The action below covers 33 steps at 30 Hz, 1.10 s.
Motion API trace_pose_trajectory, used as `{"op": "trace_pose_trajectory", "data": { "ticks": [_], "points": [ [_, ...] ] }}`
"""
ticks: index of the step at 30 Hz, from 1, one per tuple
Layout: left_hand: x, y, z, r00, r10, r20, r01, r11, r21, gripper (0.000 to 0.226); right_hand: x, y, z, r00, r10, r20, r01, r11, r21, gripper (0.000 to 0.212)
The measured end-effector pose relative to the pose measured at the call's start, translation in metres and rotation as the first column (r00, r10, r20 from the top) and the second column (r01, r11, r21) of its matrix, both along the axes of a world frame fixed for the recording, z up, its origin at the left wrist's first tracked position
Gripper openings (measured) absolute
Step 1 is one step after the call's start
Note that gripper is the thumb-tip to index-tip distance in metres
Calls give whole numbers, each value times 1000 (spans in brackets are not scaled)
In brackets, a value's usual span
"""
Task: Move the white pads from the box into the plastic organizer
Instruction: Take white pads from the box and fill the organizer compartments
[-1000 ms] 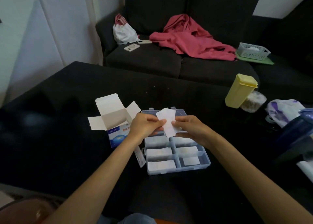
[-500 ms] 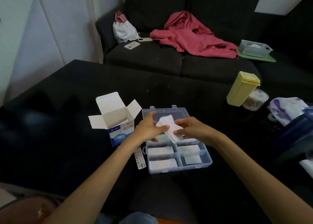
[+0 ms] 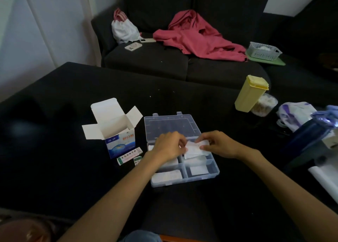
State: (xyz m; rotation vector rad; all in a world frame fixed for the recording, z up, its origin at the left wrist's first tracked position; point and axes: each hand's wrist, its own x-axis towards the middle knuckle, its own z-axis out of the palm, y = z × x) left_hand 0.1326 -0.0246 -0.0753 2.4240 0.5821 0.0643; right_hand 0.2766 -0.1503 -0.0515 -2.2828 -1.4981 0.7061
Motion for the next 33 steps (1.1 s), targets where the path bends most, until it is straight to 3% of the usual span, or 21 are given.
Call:
{"op": "trace_pose_trajectory", "data": {
  "ticks": [3,7,12,19,23,33],
  "points": [
    [-1,-5,-9,1000,-16,2,16,995,96,22,1,-2,-14,1000,-3,-9,2,1000,-28,20],
    [-5,-5,-12,996,-29,79,10,974,228,34,-1,1,-24,1000,-10,21,11,1000,-27,21],
    [-15,-7,-12,976,-213,44,185,918,352,37,-5,0,-30,998,-19,58,20,1000,-23,25],
    [-21,-11,-14,960,-280,-13,254,848,466,35,-5,-10,-36,938,-19,345,17,1000,8,24],
    [-21,-13,-12,960,-279,-29,253,817,518,33,-5,-15,-34,837,41,546,-40,999,-13,23],
    [-17,-19,-10,960,-259,-105,272,779,565,35,-9,-10,-36,806,-3,592,11,1000,-9,22]
  ]
}}
